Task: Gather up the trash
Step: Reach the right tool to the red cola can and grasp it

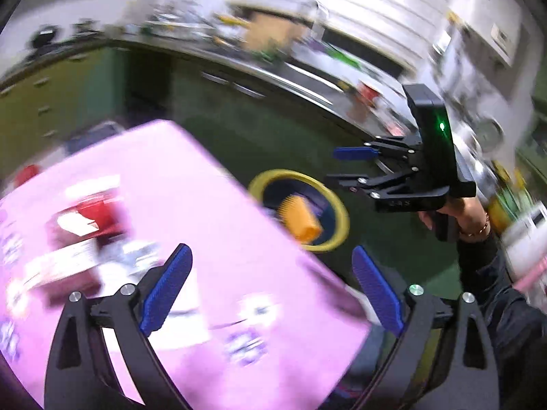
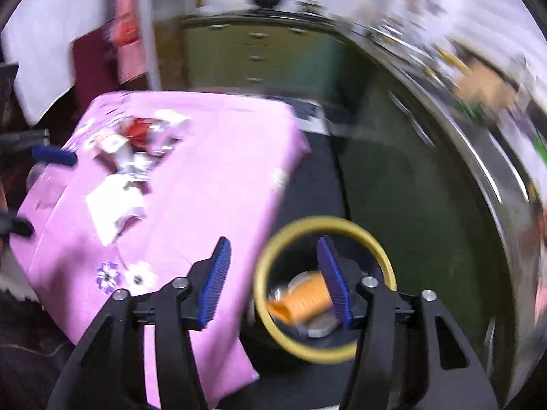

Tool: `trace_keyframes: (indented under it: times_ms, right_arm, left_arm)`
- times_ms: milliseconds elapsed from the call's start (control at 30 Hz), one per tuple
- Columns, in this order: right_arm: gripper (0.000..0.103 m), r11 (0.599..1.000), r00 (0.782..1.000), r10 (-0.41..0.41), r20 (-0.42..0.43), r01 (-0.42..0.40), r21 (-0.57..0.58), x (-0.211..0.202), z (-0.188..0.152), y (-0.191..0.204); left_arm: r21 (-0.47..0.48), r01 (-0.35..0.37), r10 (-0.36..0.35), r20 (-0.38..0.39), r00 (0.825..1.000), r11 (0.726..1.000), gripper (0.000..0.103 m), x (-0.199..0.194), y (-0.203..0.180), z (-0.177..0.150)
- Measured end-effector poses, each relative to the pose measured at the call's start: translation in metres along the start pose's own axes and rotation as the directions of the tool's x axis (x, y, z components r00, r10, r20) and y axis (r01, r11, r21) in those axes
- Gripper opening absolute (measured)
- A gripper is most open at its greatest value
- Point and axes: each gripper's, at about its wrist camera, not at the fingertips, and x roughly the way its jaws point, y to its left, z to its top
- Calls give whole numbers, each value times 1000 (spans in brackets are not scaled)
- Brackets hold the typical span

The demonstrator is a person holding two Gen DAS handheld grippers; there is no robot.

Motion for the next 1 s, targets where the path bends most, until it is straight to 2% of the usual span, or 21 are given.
trace_keyframes:
  times_ms: [67,133,233,367,500,767,1000]
  right_arm:
    - [58,991,999,37,11,-36,-129,12,29,32]
    - [58,957,996,91,15,-84,-277,29,57,71]
    - [58,881,989,146,-15,-137,-453,57,91,123]
    - [58,789,985,161,-65,-168,-590,98,123,173]
    - [58,712,979,171,-115,-203,-672,131,144,205]
    - [58,561,972,35,-231,-210,-801,186,156,239]
    - [58,506,967,-21,-255,-209,-837,210,159,247]
  left_arm:
    - [-43,-70,71,38,997,997,91,-25,23,-13]
    - [-119,-145,155,73,985,982,91,-54,50,-32]
    - [-222,-158,180,82,980,962,91,-81,82,-55]
    - [-292,-175,210,94,973,940,91,-99,106,-77]
    - [-302,-164,201,97,975,939,91,-105,119,-86]
    - [-307,-124,157,87,984,944,91,-94,131,-94]
    - [-330,-110,140,69,988,938,91,-91,136,-100]
